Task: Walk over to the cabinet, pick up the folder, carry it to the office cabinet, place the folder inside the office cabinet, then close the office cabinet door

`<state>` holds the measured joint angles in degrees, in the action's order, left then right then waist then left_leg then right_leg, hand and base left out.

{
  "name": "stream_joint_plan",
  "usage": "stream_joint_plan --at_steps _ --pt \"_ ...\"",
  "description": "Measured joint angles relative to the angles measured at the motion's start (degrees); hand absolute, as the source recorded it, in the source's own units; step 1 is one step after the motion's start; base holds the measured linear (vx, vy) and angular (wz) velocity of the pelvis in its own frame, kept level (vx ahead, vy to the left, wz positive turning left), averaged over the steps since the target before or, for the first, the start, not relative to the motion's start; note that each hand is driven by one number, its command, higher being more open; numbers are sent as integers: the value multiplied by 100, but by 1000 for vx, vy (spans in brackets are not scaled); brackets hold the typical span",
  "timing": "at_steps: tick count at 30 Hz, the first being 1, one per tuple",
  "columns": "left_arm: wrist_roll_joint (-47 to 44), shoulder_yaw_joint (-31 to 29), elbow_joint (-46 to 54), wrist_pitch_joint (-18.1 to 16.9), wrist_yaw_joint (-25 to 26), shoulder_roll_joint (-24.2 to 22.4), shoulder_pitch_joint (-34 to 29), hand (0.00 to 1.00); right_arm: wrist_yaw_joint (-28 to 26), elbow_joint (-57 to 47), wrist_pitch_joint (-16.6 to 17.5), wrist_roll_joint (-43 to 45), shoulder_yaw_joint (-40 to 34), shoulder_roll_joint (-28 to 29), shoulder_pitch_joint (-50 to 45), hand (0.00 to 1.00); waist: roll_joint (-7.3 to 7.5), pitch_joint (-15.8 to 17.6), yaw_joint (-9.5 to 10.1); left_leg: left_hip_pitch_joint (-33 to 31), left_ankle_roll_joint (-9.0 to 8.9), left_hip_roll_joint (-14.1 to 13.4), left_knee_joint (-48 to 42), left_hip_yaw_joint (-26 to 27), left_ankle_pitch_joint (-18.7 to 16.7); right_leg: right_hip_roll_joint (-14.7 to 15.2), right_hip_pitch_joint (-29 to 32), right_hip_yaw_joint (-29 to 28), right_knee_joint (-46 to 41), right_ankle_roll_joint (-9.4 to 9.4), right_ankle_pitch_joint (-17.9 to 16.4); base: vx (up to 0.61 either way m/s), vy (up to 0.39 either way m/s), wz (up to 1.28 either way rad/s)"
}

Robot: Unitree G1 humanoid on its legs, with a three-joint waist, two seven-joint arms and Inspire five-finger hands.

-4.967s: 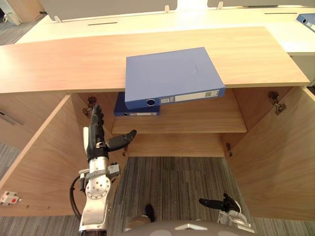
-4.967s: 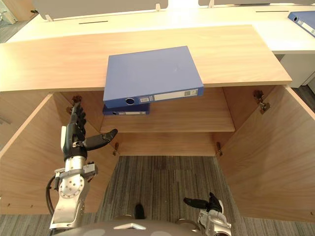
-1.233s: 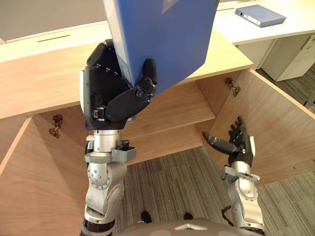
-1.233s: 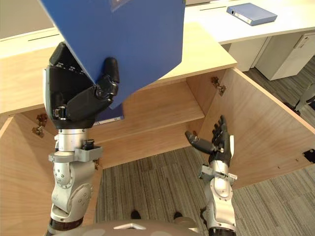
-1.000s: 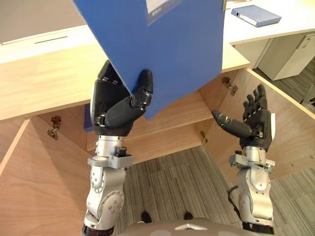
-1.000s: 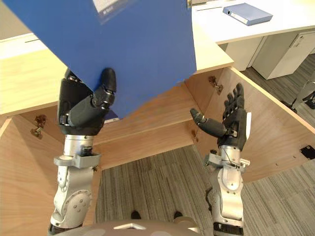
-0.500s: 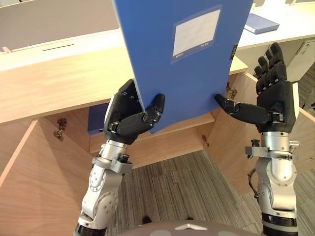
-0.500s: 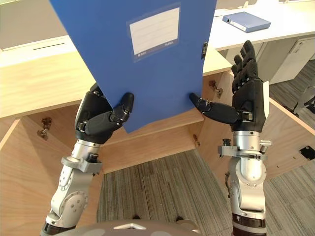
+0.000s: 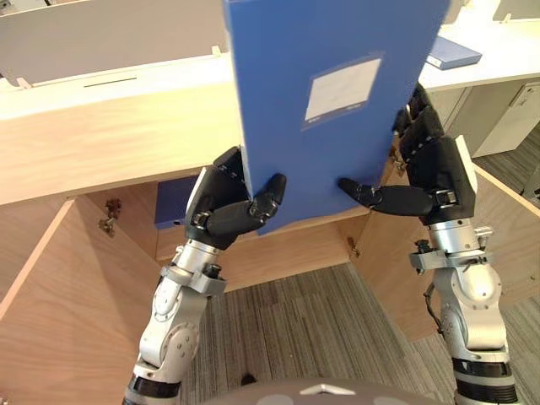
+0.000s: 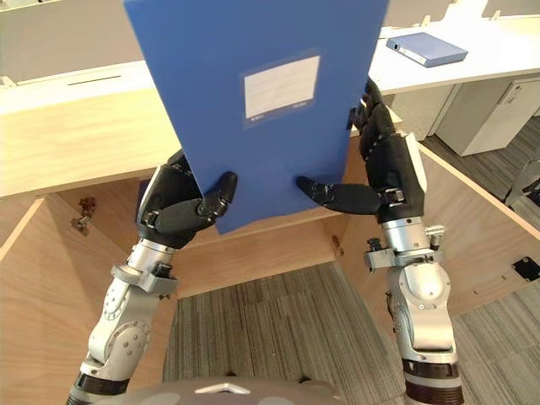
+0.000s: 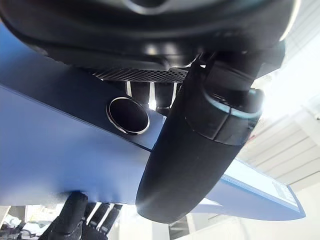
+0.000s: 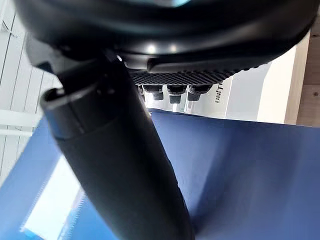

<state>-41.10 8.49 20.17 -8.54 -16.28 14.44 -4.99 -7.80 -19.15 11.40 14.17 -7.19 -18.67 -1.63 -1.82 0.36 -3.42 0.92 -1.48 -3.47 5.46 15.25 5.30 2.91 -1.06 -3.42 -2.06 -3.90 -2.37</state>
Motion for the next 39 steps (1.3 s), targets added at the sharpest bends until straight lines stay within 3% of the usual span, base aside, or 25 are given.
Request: stream_joint_plan --at_steps 13,14,23,24,30,39 --pt "-671 -118 -973 375 -557 102 477 0 -402 777 -9 192 105 -246 559 100 33 -62 -6 -64 -2 -16 1 -12 68 -15 1 15 135 46 113 -17 1 1" --pt "-728 -119 -1069 410 -618 101 516 0 -426 857 -9 202 105 -251 612 0 33 -63 -7 -64 -2 -16 1 -13 71 -16 1 16 135 46 115 0 0 0" --pt "-790 -238 -1533 529 -781 113 725 0 -590 1303 -180 849 54 -226 662 0 33 -65 -2 -81 2 -17 1 -21 95 -18 7 18 153 49 145 0 0 0" --pt "-765 -293 -1629 528 -785 99 802 100 -571 1352 -196 850 34 -182 666 0 33 -65 -2 -90 5 -17 1 -33 105 -19 11 25 153 50 150 0 0 0" --pt "-729 -508 -1834 465 -532 -38 908 100 -822 1378 -193 840 80 -154 713 0 36 -67 -8 -107 10 -23 1 -51 140 -25 23 37 154 57 173 -17 1 1" --pt "249 -460 -2177 276 62 -418 910 100 -617 1444 -244 589 171 351 790 0 47 -67 15 -144 20 -24 2 -157 201 -27 -1 146 188 68 209 -38 2 6"
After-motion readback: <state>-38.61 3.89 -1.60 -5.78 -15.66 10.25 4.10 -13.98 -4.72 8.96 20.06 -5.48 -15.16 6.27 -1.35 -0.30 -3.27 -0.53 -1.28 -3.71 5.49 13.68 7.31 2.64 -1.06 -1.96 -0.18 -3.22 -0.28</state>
